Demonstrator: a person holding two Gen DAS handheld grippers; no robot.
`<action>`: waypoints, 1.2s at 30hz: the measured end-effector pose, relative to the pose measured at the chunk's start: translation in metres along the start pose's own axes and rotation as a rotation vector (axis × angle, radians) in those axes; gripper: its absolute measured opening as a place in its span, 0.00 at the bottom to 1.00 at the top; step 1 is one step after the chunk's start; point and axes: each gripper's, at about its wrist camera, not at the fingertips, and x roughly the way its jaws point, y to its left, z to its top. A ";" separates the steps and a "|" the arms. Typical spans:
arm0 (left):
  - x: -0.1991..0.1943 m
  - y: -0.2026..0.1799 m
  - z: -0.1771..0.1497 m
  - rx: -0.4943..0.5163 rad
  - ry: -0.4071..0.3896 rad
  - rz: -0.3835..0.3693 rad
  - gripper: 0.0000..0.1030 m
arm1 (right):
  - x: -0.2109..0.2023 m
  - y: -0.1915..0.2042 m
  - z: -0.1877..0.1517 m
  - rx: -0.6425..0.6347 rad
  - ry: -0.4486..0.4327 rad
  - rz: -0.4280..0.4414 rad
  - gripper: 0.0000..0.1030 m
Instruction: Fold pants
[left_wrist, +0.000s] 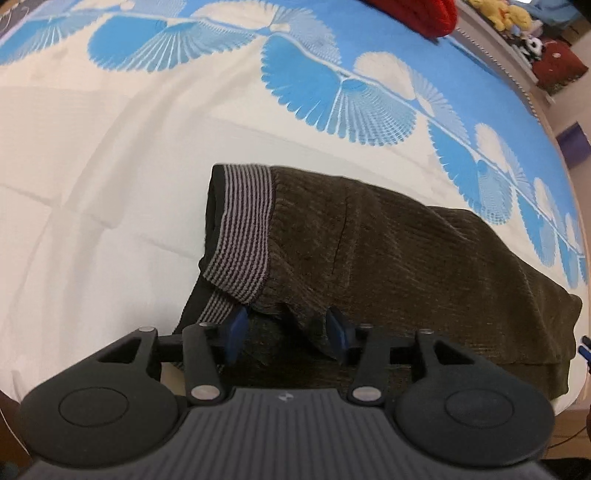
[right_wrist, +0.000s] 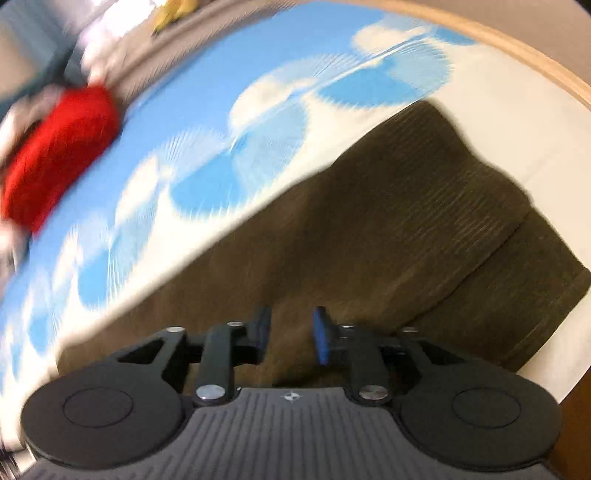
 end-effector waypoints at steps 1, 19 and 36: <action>0.003 0.000 0.001 -0.008 0.007 0.005 0.52 | -0.003 -0.006 0.005 0.029 -0.036 -0.010 0.31; 0.026 0.002 0.029 -0.070 0.024 0.121 0.52 | 0.031 -0.129 0.025 0.636 -0.051 -0.231 0.41; -0.025 -0.015 0.017 0.033 -0.205 0.162 0.22 | -0.017 -0.094 0.058 0.388 -0.386 -0.131 0.02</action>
